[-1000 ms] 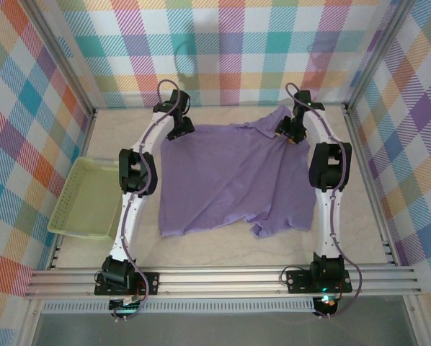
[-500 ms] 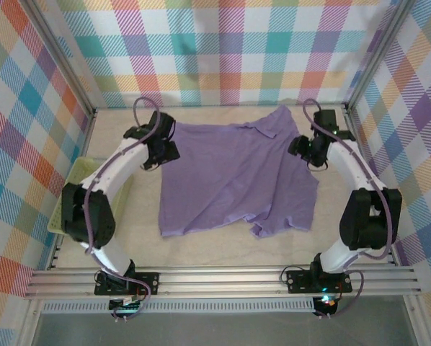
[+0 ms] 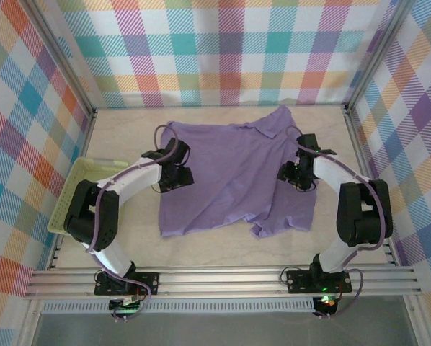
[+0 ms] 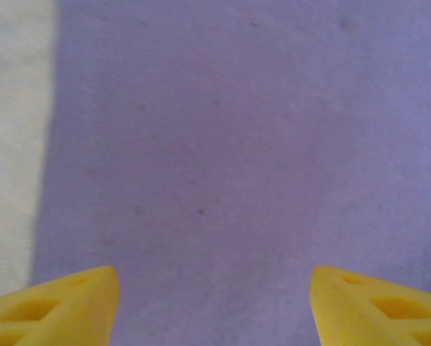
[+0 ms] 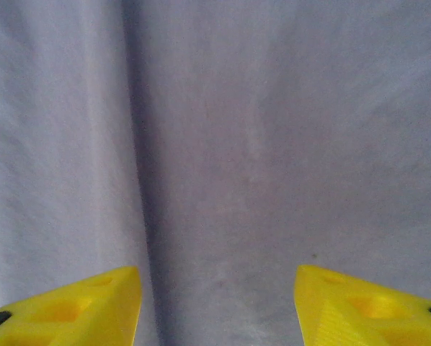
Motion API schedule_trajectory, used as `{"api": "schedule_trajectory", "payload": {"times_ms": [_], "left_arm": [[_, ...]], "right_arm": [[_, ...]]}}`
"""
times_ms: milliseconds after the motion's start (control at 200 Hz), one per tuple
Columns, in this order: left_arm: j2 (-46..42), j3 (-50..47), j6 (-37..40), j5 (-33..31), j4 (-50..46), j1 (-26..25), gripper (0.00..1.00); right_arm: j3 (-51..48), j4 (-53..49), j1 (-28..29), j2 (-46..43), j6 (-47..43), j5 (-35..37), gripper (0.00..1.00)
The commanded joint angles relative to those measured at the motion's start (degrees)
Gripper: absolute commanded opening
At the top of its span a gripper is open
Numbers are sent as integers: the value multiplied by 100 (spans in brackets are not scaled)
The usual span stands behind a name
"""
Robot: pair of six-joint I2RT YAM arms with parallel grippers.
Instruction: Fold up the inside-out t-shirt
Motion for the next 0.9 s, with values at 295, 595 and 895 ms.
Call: {"api": "schedule_trajectory", "payload": {"times_ms": [295, 595, 895], "left_arm": [[-873, -1734, -657, -317, 62, -311, 70], [-763, 261, 70, -620, -747, 13, 70], [1999, 3934, 187, -813, -841, 1043, 74]], "right_arm": [[-1374, -188, 627, -480, 588, 389, 56], [-902, -382, 636, -1628, 534, 618, 62], [1572, -269, 619, 585, 182, 371, 68]]}}
